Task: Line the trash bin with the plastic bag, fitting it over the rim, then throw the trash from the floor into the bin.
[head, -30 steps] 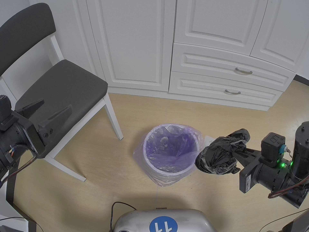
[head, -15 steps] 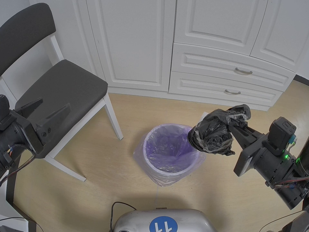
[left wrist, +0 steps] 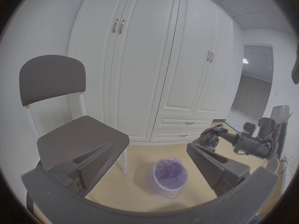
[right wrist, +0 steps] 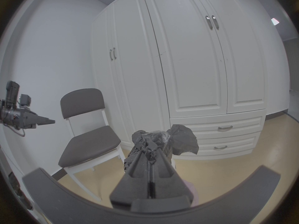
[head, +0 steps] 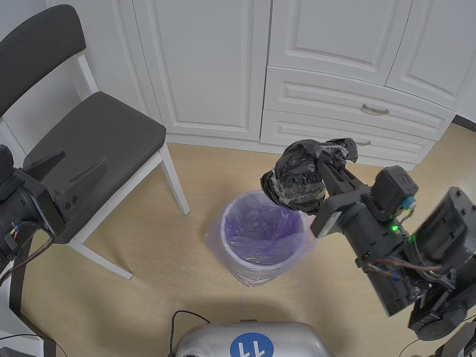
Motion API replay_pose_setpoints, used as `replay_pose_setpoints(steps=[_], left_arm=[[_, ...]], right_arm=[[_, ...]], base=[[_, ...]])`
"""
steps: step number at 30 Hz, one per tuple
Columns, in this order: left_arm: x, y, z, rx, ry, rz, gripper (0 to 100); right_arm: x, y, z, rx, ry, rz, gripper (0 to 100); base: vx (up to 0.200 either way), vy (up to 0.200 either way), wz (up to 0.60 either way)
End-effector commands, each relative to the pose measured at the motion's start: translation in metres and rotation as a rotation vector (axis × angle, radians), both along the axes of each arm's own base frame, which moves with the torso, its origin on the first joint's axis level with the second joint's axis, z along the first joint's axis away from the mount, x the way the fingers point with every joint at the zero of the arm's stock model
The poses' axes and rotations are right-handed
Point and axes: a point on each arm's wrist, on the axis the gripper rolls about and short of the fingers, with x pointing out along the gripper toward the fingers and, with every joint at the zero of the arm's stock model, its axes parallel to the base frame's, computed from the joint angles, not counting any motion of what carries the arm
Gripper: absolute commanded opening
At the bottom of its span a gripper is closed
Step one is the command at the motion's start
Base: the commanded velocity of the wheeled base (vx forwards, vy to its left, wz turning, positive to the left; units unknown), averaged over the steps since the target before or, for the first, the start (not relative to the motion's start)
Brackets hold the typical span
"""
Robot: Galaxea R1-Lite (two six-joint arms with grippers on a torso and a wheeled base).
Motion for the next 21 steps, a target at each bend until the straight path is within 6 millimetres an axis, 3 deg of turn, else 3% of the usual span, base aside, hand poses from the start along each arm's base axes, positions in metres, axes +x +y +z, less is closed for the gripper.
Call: replay_pose_setpoints(steps=[1,7,21], left_arm=[[0.000,0.000,0.001,-0.002,-0.004,0.002,100],[-0.001,0.001,0.001,-0.004,-0.008,0.000,100],[-0.001,0.002,0.003,-0.007,-0.013,0.007,100]], right_arm=[[0.051,0.030,-0.044,-0.052,0.034,-0.054,0],[0.077,0.038,-0.062,-0.049,0.057,-0.095,0],[0.107,0.048,-0.090,-0.019,0.214,-0.112,0]], base=[[0.000,0.000,0.00],[0.000,0.000,0.00],[0.000,0.000,0.00]])
